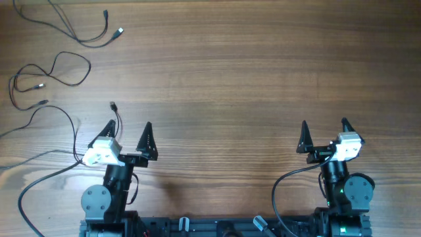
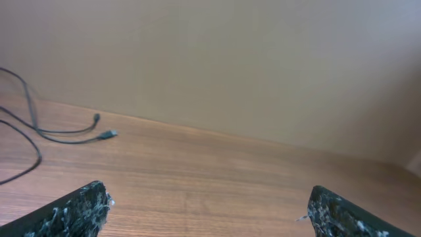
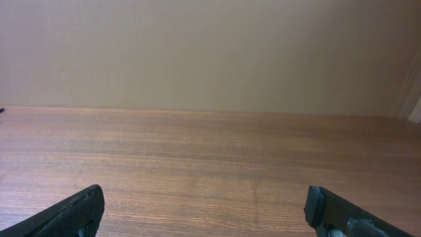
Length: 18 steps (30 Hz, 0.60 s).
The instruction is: Untangle cables
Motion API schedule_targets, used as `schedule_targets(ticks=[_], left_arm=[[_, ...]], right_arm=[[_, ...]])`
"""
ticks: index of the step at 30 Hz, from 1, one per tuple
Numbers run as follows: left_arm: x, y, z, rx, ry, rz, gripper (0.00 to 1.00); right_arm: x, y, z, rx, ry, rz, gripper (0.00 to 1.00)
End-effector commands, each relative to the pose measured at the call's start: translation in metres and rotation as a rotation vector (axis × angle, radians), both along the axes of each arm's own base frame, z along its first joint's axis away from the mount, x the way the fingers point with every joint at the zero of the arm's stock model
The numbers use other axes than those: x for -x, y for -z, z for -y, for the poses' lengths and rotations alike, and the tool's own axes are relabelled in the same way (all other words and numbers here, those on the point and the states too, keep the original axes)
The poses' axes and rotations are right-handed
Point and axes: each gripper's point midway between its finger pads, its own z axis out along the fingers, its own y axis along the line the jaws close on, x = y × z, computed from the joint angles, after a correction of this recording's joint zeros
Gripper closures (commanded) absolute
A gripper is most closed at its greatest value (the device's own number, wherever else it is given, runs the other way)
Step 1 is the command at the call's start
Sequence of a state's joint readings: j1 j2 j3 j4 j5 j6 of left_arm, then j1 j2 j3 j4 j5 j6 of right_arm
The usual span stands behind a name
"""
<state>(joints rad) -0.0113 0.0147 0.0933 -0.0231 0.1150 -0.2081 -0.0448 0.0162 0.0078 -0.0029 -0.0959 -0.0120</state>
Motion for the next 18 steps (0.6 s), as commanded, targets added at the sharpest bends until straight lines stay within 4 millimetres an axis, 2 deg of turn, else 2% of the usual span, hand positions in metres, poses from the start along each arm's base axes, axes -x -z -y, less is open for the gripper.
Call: schedule_targets(ticks=[1, 13, 16, 18], left_arm=[[-0.001, 0.0, -0.016, 0.014, -0.092, 0.013, 0.0], [-0.004, 0.0, -0.018, 0.013, -0.106, 0.087, 0.0], [-0.005, 0.001, -0.019, -0.056, -0.117, 0.086, 0.0], [-0.006, 0.01, -0.021, -0.09, -0.128, 0.053, 0.0]], right_arm=[[0.001, -0.003, 0.002, -0.012, 0.01, 0.013, 0.0], [0.001, -0.003, 0.002, -0.012, 0.01, 0.013, 0.0], [0.001, -0.003, 0.002, -0.012, 0.01, 0.014, 0.0], [0.001, -0.003, 0.002, -0.013, 0.01, 0.013, 0.0]])
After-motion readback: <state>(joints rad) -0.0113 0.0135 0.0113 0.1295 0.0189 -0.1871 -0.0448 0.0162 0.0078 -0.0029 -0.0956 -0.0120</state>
